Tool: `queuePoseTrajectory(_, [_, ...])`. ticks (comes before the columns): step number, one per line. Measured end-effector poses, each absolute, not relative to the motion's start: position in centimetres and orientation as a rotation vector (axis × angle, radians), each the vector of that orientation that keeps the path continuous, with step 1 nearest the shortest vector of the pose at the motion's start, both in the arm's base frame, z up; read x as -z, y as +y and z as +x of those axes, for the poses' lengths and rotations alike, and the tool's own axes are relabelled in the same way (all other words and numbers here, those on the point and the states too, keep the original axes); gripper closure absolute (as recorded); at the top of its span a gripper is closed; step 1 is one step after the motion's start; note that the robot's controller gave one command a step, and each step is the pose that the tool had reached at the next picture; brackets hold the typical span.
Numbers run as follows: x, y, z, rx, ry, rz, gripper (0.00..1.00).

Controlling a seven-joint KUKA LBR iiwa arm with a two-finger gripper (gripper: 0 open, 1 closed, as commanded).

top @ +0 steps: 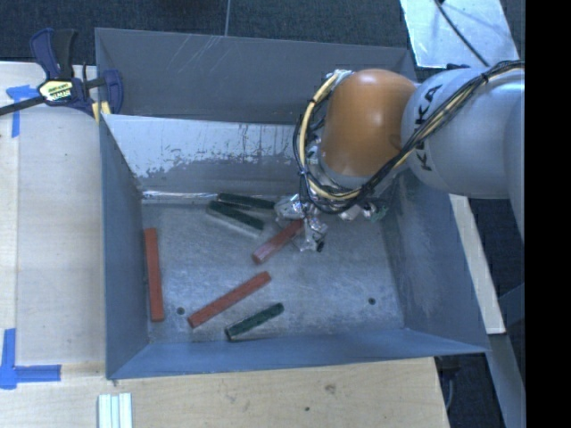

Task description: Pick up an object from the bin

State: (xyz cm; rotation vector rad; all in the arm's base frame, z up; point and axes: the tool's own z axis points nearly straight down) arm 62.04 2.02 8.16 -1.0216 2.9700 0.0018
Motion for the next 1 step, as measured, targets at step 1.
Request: queuePoseTrajectory(1, [-21.42,2.46,59.30,0.001,3.005,-0.904,1.00])
